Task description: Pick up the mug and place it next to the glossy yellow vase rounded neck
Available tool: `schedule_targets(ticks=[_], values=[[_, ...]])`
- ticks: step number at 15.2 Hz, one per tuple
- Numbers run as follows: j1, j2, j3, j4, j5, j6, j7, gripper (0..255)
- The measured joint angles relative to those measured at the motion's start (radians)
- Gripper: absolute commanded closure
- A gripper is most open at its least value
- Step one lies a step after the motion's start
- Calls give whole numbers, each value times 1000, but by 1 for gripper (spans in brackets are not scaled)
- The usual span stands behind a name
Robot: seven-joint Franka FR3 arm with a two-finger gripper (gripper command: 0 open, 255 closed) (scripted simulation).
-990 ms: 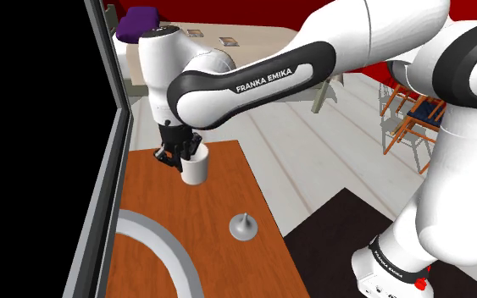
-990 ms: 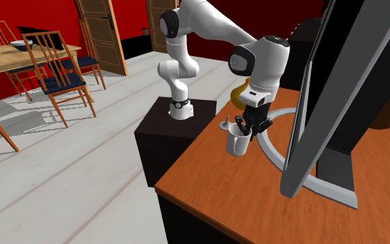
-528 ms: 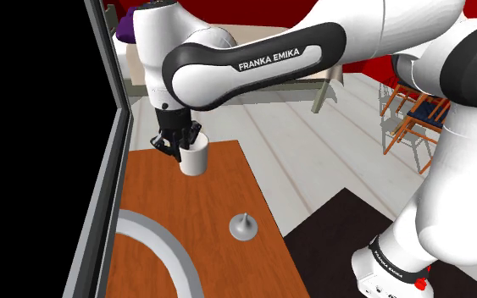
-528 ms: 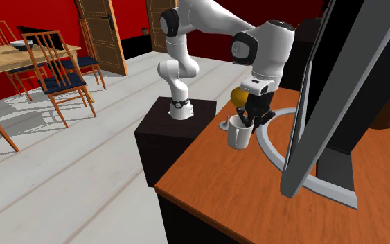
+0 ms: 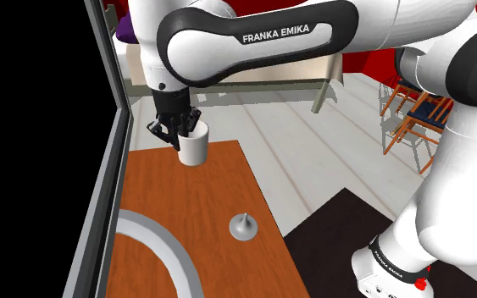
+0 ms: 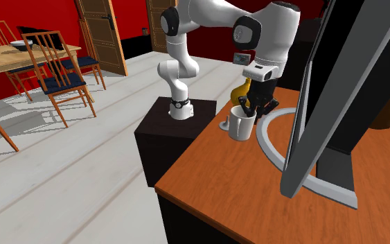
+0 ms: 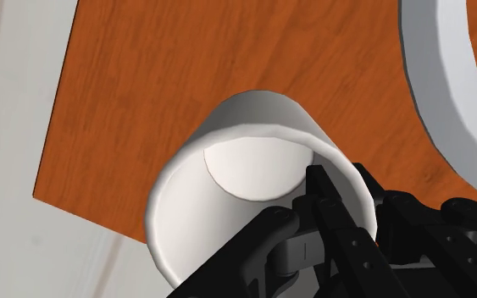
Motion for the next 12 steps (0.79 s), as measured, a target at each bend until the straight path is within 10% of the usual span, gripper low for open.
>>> schedule_targets(ticks=[12], values=[[20, 12, 5, 179, -2, -166, -13, 255]])
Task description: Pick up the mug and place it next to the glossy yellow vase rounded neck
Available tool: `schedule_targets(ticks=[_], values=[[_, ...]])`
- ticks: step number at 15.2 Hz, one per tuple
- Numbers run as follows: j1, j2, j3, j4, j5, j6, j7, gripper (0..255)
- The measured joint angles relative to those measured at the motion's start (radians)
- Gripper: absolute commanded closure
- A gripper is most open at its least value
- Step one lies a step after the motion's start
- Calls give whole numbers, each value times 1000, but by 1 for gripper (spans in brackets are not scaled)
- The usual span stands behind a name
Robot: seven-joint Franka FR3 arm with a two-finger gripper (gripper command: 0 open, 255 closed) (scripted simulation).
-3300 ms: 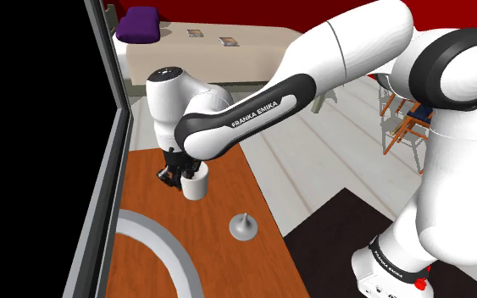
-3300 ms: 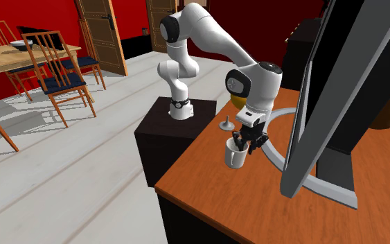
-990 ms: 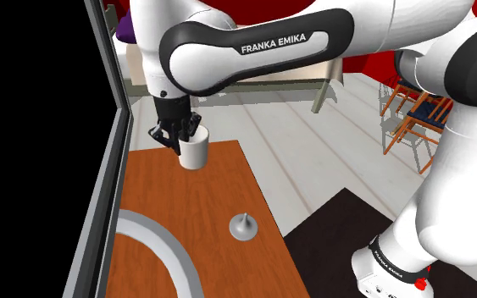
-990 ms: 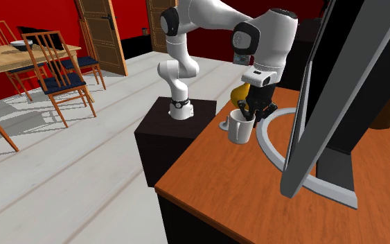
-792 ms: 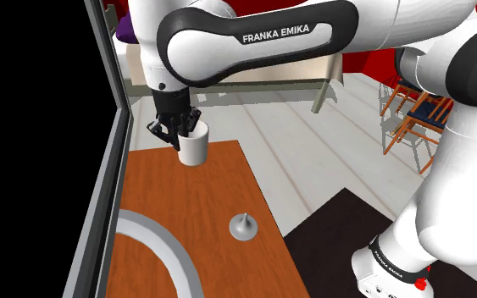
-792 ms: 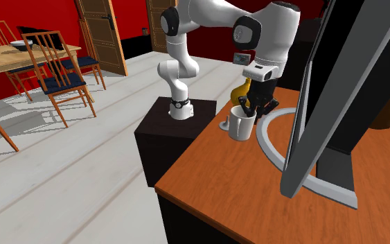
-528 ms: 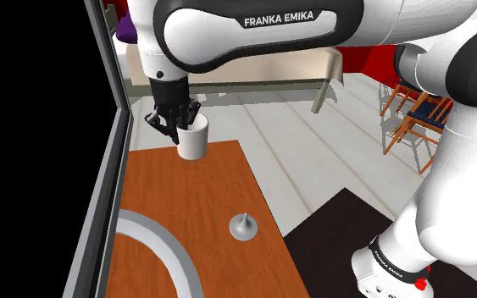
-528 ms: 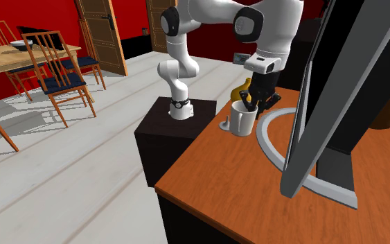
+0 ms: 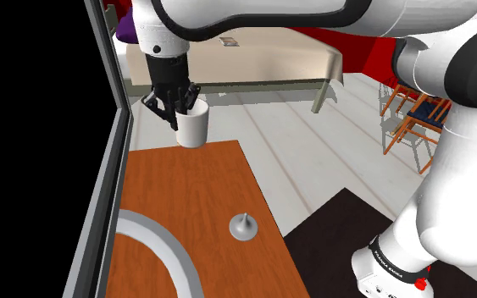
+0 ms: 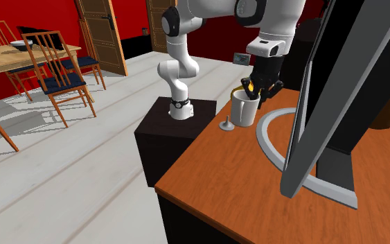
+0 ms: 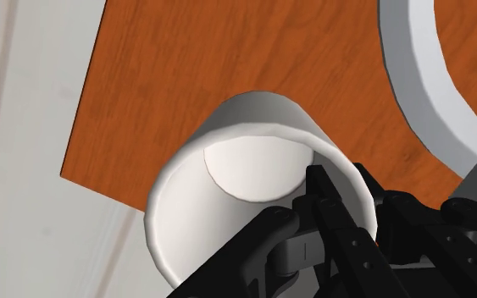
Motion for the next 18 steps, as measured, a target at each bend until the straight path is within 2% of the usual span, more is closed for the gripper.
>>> schedule_targets(ticks=[8, 9, 13, 18], values=[[34, 43, 2, 167, -22, -128, 0, 255], [37, 35, 5, 162, -19, -130, 7, 255], [37, -69, 31, 19, 30, -85, 58, 255], [60, -173, 66, -102, 84, -60, 129, 255]])
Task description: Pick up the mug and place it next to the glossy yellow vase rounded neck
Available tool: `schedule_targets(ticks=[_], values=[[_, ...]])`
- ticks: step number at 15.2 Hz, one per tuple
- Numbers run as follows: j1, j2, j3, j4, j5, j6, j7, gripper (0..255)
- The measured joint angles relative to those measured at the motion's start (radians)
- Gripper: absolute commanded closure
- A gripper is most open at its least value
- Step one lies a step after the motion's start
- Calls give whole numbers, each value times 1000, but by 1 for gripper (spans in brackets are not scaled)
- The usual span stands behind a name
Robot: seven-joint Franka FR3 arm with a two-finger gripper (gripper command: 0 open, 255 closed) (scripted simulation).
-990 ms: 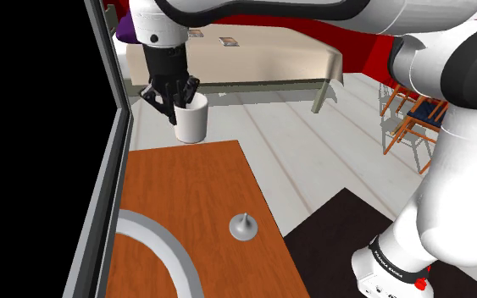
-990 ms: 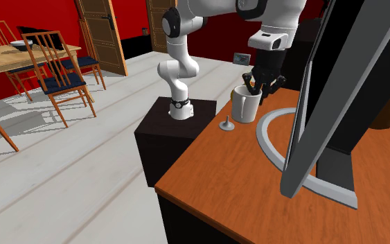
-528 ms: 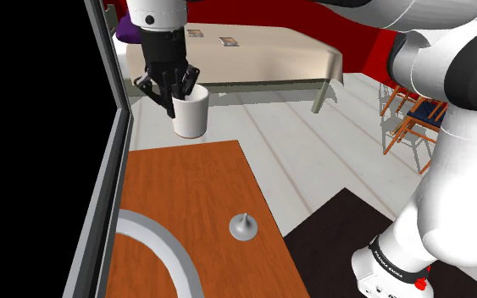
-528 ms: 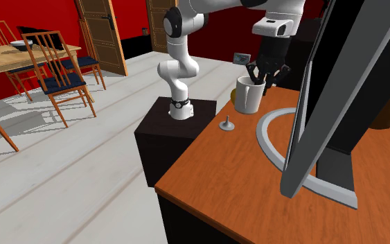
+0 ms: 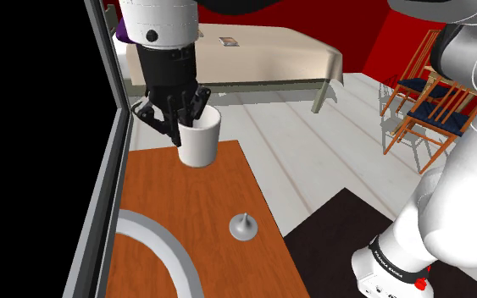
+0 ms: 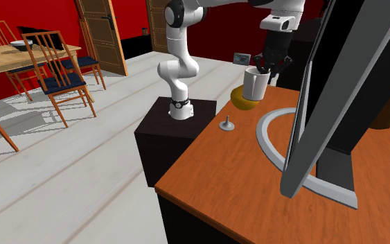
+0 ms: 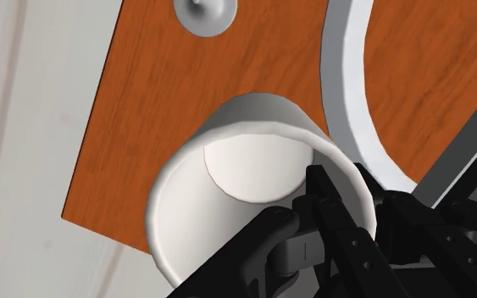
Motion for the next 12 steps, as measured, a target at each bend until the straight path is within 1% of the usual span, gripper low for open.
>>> schedule_targets(ticks=[1, 3, 5, 7, 12], values=[[1, -23, 4, -22, 13, 2, 7, 255], [22, -55, 25, -58, 31, 8, 50, 255], [43, -67, 44, -66, 38, 4, 90, 255], [56, -99, 58, -96, 58, 7, 118, 255], [111, -129, 111, -126, 79, 8, 226, 255]])
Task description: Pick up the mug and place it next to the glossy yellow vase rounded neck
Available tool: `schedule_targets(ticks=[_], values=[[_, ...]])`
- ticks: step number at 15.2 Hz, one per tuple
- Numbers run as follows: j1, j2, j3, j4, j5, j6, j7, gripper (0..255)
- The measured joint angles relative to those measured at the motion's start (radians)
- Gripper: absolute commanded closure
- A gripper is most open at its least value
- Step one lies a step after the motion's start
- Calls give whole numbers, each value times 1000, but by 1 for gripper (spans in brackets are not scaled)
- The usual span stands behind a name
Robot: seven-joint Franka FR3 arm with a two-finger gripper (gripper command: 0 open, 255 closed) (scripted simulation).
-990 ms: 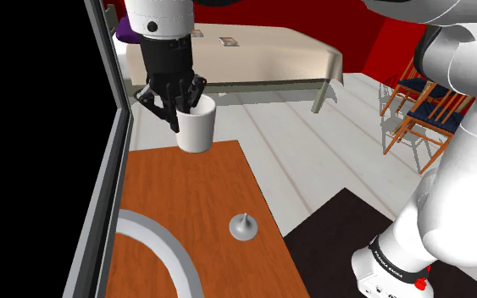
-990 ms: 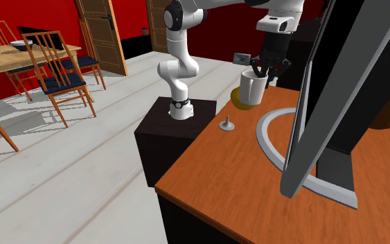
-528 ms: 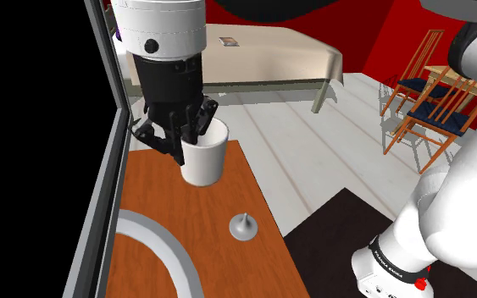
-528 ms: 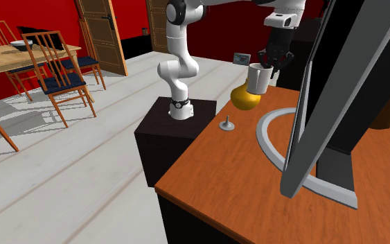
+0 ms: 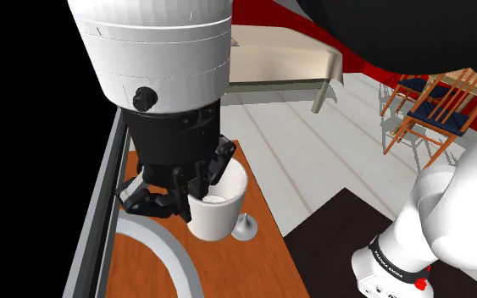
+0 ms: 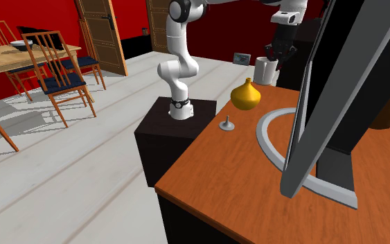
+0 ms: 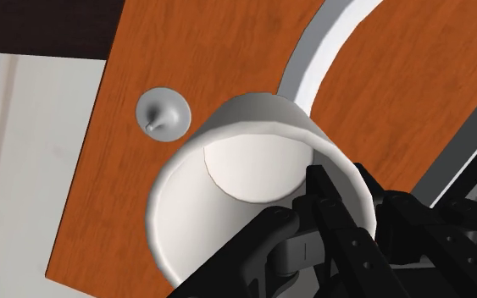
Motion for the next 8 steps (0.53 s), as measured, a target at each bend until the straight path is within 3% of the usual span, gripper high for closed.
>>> schedule_targets(ticks=[8], values=[[94, 15, 96, 11, -5, -10, 189, 255]])
